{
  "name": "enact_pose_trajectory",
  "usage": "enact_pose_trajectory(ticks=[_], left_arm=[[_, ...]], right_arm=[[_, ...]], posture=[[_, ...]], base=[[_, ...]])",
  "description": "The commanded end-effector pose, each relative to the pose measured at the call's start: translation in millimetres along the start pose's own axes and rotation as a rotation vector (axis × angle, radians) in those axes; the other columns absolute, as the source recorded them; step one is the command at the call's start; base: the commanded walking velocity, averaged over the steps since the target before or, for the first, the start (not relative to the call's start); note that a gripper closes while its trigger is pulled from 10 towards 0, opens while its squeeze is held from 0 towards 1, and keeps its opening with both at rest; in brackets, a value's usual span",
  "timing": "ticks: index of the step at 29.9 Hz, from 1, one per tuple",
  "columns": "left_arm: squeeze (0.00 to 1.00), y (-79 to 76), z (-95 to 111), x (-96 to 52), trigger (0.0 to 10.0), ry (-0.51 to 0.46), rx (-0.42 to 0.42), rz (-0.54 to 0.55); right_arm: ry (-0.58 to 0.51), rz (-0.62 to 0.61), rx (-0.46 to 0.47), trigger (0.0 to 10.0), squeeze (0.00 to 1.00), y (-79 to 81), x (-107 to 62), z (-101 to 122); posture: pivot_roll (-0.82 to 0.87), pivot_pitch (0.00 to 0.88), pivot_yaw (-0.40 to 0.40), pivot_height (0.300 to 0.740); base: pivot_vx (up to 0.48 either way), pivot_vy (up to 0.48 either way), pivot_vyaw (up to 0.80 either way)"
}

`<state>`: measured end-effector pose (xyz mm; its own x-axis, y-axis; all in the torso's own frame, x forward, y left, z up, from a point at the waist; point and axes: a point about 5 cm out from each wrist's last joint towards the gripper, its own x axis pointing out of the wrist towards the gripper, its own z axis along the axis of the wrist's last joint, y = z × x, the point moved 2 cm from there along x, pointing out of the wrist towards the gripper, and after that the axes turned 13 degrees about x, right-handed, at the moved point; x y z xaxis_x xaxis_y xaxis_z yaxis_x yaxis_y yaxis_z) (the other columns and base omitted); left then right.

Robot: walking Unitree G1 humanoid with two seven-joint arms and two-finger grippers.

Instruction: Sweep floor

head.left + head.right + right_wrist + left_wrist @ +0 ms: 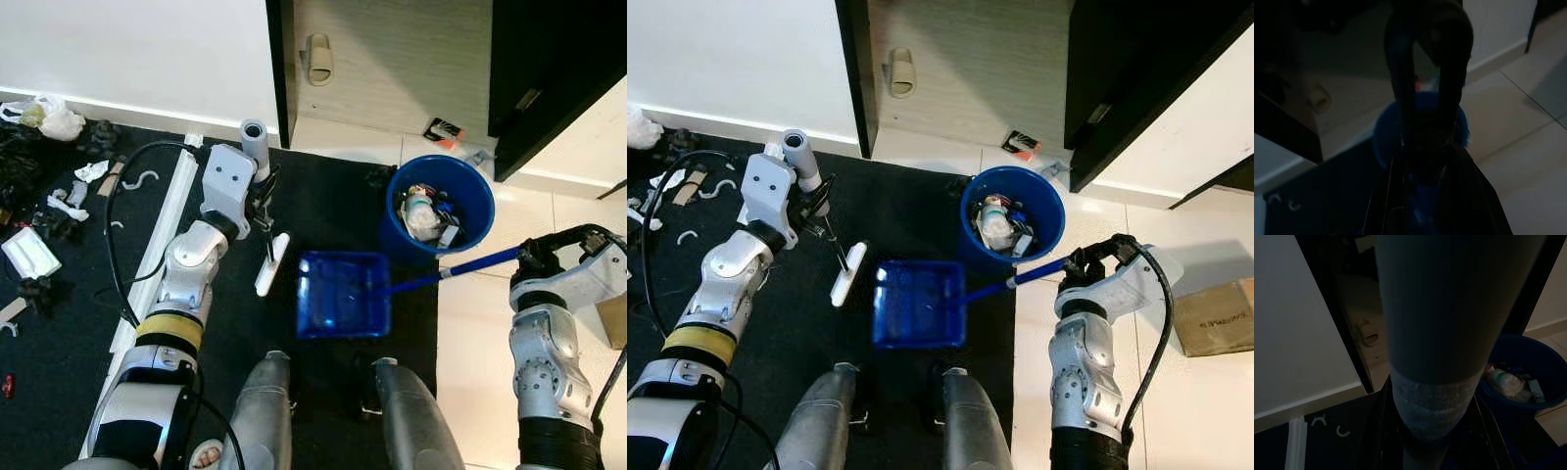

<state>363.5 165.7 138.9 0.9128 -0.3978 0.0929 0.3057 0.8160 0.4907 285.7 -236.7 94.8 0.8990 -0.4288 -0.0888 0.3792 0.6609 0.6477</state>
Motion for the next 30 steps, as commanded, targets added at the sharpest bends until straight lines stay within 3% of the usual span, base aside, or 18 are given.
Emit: enact_pose_trajectory(ticks=[1, 6, 14, 20, 30], left_arm=[[0.0, 5.4, -1.7, -4.0, 10.0, 0.002, 0.018, 0.0], [0.0, 4.8, -1.9, -3.6, 10.0, 0.002, 0.018, -0.003], [0.0, 5.6, -0.2, -1.0, 10.0, -0.003, 0.014, -0.007], [0.0, 8.2, -0.4, -0.2, 10.0, 0.001, 0.001, 0.004], [0.0, 9.2, -2.5, -1.8, 10.0, 0.008, -0.001, 0.009]], right_arm=[[-0.05, -0.019, -0.013, 10.0, 0.0, -8.8, 0.1, 7.1], [-0.062, -0.005, -0.03, 10.0, 0.0, -8.5, 2.1, 4.9], [-0.115, 0.109, -0.182, 10.0, 0.0, -3.5, 13.7, -8.9], [-0.073, 0.049, -0.223, 10.0, 0.0, -10.3, 23.8, -26.7], [-0.097, 0.018, -0.218, 10.0, 0.0, -11.1, 30.9, -30.5]], posture=[[0.05, 0.2, -0.021, 0.74], [0.06, 0.197, -0.018, 0.74], [0.07, 0.211, -0.01, 0.74], [0.08, 0.234, -0.004, 0.74], [0.09, 0.244, -0.003, 0.74]], base=[[0.0, 0.0, 0.0], [0.0, 0.0, 0.0], [0.0, 0.0, 0.0], [0.0, 0.0, 0.0], [0.0, 0.0, 0.0]])
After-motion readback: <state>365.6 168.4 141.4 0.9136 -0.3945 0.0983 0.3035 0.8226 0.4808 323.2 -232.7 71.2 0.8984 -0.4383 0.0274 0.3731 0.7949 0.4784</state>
